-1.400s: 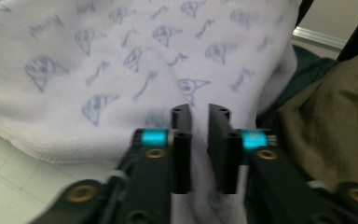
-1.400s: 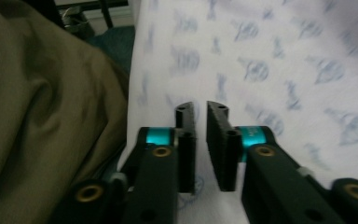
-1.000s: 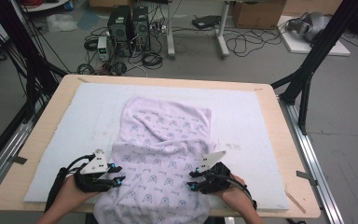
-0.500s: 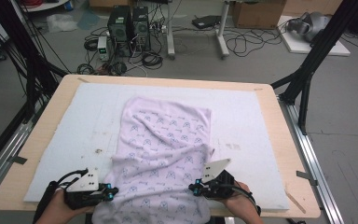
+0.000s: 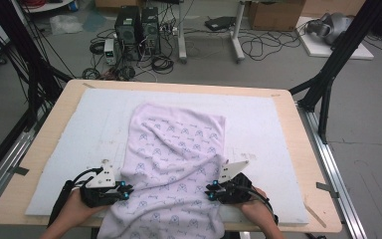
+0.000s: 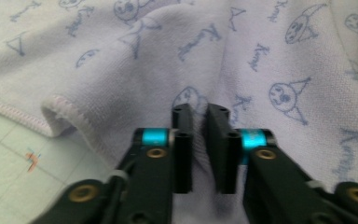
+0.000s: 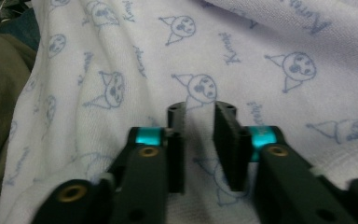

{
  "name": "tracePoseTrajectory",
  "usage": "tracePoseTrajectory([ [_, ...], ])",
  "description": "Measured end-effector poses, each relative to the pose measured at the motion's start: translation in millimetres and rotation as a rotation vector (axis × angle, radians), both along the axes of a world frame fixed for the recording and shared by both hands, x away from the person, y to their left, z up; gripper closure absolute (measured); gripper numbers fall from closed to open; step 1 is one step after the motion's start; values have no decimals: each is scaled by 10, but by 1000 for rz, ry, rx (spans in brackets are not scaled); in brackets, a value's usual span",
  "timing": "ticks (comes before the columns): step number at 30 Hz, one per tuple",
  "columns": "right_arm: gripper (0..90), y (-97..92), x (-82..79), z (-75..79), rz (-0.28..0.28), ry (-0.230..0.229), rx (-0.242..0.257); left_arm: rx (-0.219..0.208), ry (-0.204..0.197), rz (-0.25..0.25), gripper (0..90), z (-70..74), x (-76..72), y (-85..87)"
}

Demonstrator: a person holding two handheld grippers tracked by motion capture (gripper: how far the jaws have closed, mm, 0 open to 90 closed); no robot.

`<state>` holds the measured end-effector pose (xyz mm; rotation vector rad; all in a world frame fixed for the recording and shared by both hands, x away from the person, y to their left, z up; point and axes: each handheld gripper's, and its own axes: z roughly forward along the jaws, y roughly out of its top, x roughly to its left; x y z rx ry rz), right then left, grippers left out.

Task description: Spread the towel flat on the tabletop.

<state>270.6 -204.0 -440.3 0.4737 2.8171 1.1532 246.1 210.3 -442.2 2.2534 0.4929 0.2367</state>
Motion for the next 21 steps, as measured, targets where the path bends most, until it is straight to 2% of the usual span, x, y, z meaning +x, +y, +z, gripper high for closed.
tracePoseTrajectory([
  [1, 866, -4, 2, 0, 12, 6, 3, 4, -1, 3, 867, 8, -19, 6],
  [5, 875, -7, -72, 20, 40, 7, -11, 16, 7, -9, 874, 26, -120, 73],
  [8, 875, -30, -199, 35, 59, 15, 0, 1, 14, -30, 875, 67, -267, 116],
  [9, 873, -45, -249, 48, 68, 20, 16, 1, 14, -30, 874, 67, -267, 116],
  [10, 864, -63, -292, 67, 84, 14, 29, -6, 0, -52, 873, 130, -358, 133],
  [12, 807, -101, -357, 131, 78, 0, 36, -17, -9, -52, 850, 168, -387, 132],
  [14, 749, -141, -339, 186, 47, -30, 40, -51, -39, -31, 751, 277, -338, 115],
  [16, 702, -170, -268, 213, 7, -38, 45, -53, -59, 2, 652, 319, -230, 93],
  [17, 700, -175, -231, 212, -16, -39, 56, -53, -59, 2, 639, 319, -230, 93],
  [19, 666, -161, -152, 179, -24, -41, 53, -45, -68, 47, 610, 273, -47, 44],
  [21, 650, -113, -91, 115, -36, -25, 30, -17, -46, 70, 594, 189, 63, 18],
])
